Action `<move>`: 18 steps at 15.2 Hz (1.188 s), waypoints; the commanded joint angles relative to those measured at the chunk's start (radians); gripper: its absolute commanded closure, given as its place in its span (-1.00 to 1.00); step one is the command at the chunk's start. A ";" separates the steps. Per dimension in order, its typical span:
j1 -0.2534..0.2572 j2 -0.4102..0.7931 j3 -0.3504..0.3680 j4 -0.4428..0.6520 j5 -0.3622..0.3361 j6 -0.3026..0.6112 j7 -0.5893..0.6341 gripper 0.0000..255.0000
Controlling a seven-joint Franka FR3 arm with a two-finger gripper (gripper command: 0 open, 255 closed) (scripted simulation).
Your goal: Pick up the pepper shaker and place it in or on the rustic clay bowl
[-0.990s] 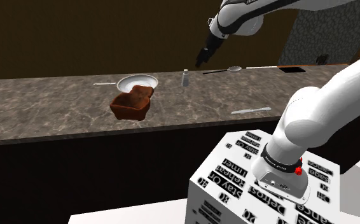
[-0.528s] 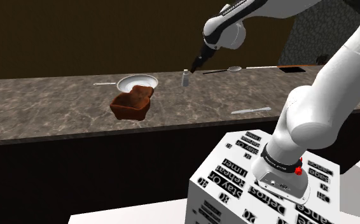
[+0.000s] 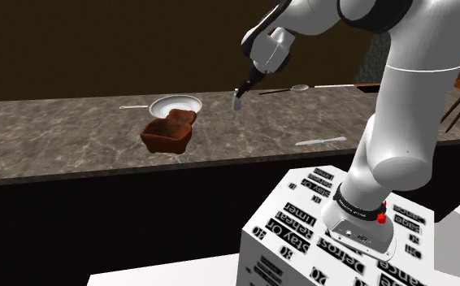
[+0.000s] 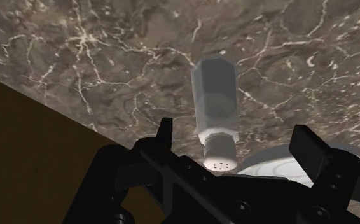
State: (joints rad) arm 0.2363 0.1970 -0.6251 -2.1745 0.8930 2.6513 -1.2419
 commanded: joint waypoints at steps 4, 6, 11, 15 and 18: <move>-0.040 0.100 0.045 0.066 0.126 -0.004 -0.089 -1.00; -0.051 0.130 0.060 0.085 0.158 -0.001 -0.108 -1.00; -0.059 0.154 0.073 0.099 0.181 0.001 -0.122 -1.00; -0.059 0.153 0.072 0.099 0.181 0.001 -0.122 -1.00; -0.059 0.153 0.072 0.099 0.181 0.001 -0.122 1.00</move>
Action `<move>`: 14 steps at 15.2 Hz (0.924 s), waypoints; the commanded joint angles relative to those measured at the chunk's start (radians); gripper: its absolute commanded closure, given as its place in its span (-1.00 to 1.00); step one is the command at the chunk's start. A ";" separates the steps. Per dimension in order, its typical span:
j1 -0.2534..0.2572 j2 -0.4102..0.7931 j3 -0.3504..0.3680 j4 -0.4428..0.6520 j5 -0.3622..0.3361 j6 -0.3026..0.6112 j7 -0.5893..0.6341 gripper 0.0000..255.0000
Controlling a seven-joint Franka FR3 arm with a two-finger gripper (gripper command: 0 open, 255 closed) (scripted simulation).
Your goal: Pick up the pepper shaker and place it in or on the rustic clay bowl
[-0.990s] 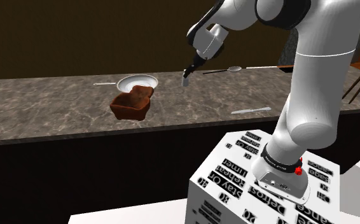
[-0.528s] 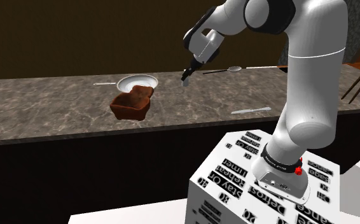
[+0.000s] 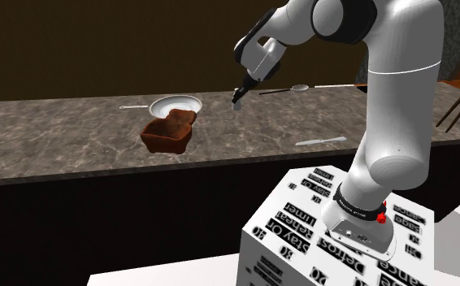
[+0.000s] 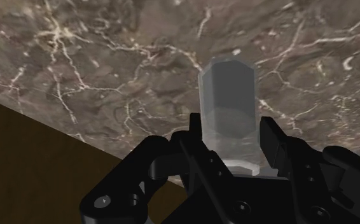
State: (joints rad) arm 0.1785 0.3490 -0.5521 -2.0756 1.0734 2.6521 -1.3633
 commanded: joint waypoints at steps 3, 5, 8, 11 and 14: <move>0.000 -0.001 -0.002 -0.002 -0.001 0.001 0.000 1.00; 0.000 -0.001 -0.002 -0.002 -0.002 0.001 0.001 1.00; 0.005 -0.008 -0.008 -0.001 -0.017 -0.003 0.015 1.00; 0.022 -0.038 -0.030 -0.004 -0.071 -0.016 0.062 1.00; 0.039 -0.067 -0.052 -0.004 -0.125 -0.030 0.108 1.00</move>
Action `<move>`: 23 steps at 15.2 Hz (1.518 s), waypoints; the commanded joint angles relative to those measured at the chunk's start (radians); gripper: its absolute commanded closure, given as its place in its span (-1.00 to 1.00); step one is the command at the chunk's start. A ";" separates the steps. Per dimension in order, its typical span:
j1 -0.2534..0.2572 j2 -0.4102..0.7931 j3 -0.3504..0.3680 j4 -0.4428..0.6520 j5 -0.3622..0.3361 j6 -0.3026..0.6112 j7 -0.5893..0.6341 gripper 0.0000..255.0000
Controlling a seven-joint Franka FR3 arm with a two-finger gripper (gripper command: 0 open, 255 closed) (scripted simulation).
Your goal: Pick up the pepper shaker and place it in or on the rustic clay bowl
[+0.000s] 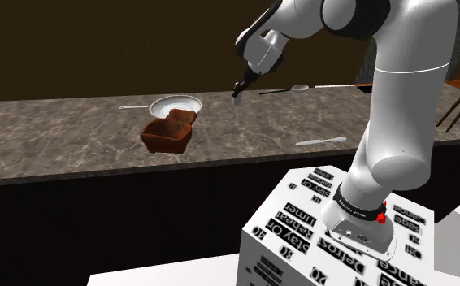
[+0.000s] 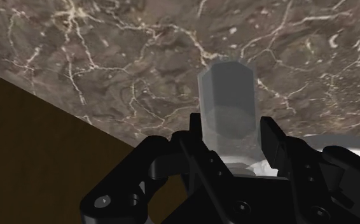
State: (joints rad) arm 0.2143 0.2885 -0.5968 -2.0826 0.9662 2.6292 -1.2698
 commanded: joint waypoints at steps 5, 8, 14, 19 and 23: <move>0.030 -0.054 -0.040 0.007 -0.106 -0.033 0.091 1.00; 0.044 -0.081 -0.058 0.013 -0.159 -0.050 0.136 1.00; 0.067 -0.133 -0.087 0.031 -0.259 -0.089 0.222 1.00; 0.081 -0.171 -0.105 0.054 -0.336 -0.127 0.289 1.00; 0.088 -0.199 -0.115 0.077 -0.391 -0.161 0.338 1.00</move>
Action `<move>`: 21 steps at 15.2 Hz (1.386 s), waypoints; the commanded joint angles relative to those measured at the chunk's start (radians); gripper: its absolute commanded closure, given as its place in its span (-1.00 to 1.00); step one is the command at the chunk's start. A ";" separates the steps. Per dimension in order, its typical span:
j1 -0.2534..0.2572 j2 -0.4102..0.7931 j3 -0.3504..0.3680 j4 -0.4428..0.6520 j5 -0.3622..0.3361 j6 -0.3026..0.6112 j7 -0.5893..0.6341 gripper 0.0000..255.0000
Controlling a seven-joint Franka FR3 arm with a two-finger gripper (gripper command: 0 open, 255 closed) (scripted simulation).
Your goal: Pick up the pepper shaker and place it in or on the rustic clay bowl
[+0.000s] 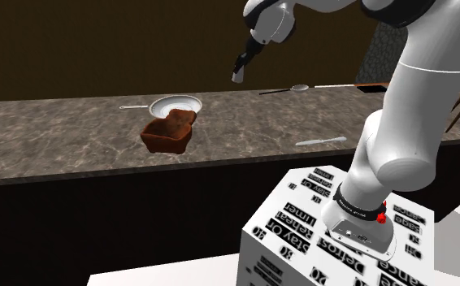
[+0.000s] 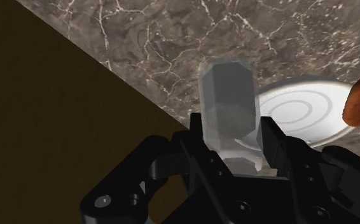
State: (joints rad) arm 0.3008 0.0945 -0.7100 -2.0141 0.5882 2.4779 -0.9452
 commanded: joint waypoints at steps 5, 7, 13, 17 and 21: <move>0.040 -0.052 0.011 -0.009 -0.094 0.003 0.111 1.00; 0.070 -0.077 0.032 -0.039 -0.141 0.035 0.181 1.00; 0.142 -0.122 0.105 -0.097 -0.275 0.109 0.399 1.00; 0.182 -0.128 0.156 -0.111 -0.355 0.140 0.544 1.00; 0.220 -0.116 0.206 -0.105 -0.429 0.158 0.685 1.00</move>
State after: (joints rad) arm 0.5106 -0.0305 -0.5168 -2.1299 0.1769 2.6352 -0.2997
